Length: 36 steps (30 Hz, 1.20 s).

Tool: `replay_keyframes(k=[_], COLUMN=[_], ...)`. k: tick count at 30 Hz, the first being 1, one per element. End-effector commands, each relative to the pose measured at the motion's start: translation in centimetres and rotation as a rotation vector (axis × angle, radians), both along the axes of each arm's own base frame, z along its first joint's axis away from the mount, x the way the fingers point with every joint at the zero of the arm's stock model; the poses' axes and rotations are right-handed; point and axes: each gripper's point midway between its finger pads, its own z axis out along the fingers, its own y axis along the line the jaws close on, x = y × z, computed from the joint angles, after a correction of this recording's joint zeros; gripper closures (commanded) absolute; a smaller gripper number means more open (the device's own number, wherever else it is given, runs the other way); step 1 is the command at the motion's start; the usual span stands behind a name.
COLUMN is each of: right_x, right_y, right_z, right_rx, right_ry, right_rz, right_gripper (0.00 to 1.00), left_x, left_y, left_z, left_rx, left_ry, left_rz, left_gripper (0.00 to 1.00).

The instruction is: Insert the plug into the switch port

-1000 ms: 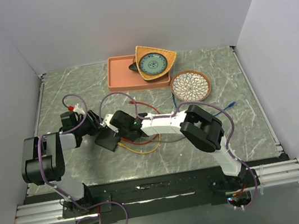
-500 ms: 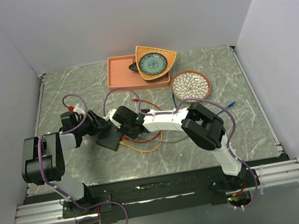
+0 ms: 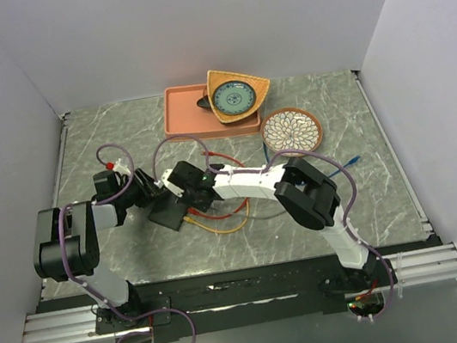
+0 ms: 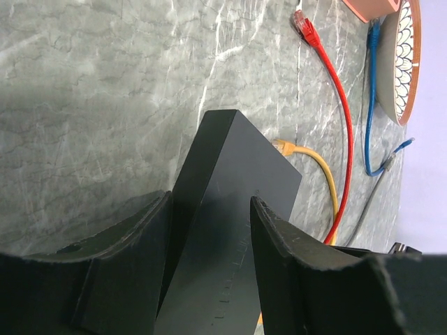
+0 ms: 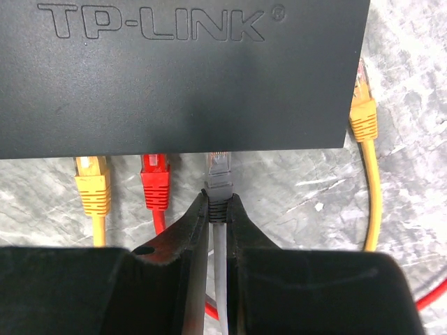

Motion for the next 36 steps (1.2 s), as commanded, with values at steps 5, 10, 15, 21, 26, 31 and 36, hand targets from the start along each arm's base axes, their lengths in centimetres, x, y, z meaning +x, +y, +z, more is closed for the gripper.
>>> replay_keyframes(k=[5, 10, 15, 21, 26, 31, 36], right_x=[2.1, 2.2, 2.3, 3.1, 3.1, 2.6, 2.3], right_y=[4.7, 5.4, 5.7, 5.3, 5.6, 6.4, 6.8], right_z=[3.9, 3.3, 2.3, 2.0, 2.4, 2.1, 1.6], right_rx=[0.139, 0.143, 0.130, 0.055, 0.027, 0.022, -0.004], right_ry=[-0.115, -0.112, -0.113, -0.161, -0.176, -0.149, -0.126], right_rz=[0.069, 0.088, 0.121, 0.163, 0.195, 0.230, 0.263], right_gripper=[1.00, 1.00, 1.00, 1.00, 1.00, 1.00, 1.00], left_x=[-1.7, -2.0, -2.0, -2.0, -2.0, -1.9, -1.9], left_y=[-2.8, -2.9, -2.9, -3.0, -3.0, -3.0, -3.0], left_z=[0.9, 0.9, 0.9, 0.9, 1.1, 1.1, 1.3], left_rx=[-0.088, -0.097, -0.098, -0.101, -0.102, -0.100, -0.100], left_ry=[0.013, 0.015, 0.014, 0.017, 0.015, 0.014, 0.011], left_rz=[-0.111, -0.118, -0.121, -0.128, -0.127, -0.123, -0.123], left_gripper=[0.48, 0.48, 0.48, 0.48, 0.48, 0.48, 0.48])
